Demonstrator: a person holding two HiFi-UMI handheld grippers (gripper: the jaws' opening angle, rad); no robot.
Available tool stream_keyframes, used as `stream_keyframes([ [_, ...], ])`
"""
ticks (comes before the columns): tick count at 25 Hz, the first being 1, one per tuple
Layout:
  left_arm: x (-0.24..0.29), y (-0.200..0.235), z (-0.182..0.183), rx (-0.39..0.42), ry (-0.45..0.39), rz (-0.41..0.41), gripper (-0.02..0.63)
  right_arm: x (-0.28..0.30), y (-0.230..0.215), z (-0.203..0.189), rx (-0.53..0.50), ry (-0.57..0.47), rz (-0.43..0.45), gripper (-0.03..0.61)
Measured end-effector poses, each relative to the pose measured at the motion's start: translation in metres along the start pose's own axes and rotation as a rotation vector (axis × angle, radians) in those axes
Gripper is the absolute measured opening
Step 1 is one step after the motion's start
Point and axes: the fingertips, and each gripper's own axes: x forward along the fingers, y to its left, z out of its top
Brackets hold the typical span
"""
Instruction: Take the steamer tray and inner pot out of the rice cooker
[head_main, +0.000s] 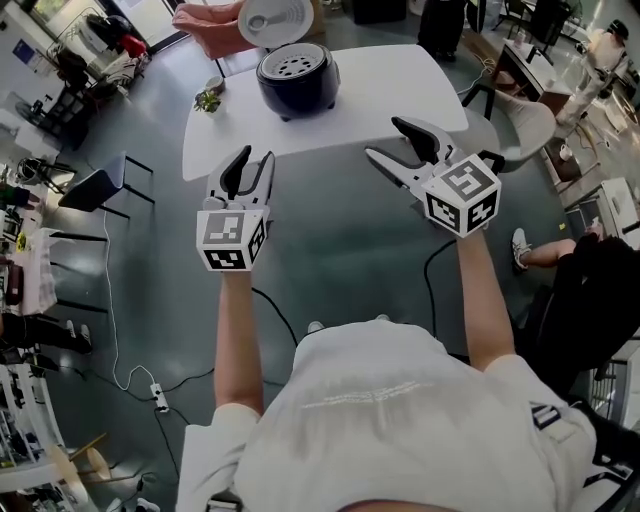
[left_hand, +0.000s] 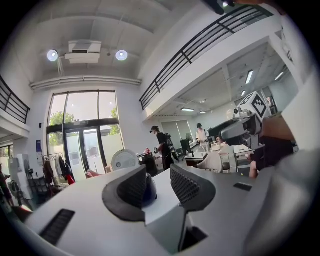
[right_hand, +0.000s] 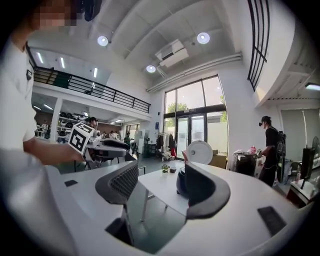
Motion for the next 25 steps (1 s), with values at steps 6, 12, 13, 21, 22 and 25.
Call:
stream_keyframes([
  [6,0.008,-0.028,-0.001,-0.010,0.028,0.022,0.164,-0.017,-0.021,-0.011,-0.050,0.022,0.003,0.305],
  [12,0.005,-0.049,-0.008,-0.024,0.065,0.041,0.164,-0.031,-0.034,-0.021,0.000,0.017,0.016,0.304],
  [13,0.005,-0.050,-0.010,-0.027,0.072,0.045,0.164,-0.032,-0.035,-0.022,0.006,0.017,0.021,0.304],
  [21,0.013,-0.056,-0.013,-0.032,0.096,0.033,0.164,-0.032,-0.046,-0.034,0.046,0.027,0.024,0.304],
  [22,0.015,-0.054,-0.014,-0.034,0.094,0.032,0.164,-0.030,-0.046,-0.034,0.044,0.027,0.024,0.304],
  [25,0.023,-0.046,-0.017,-0.044,0.087,0.032,0.164,-0.022,-0.049,-0.033,0.027,0.034,0.024,0.307],
])
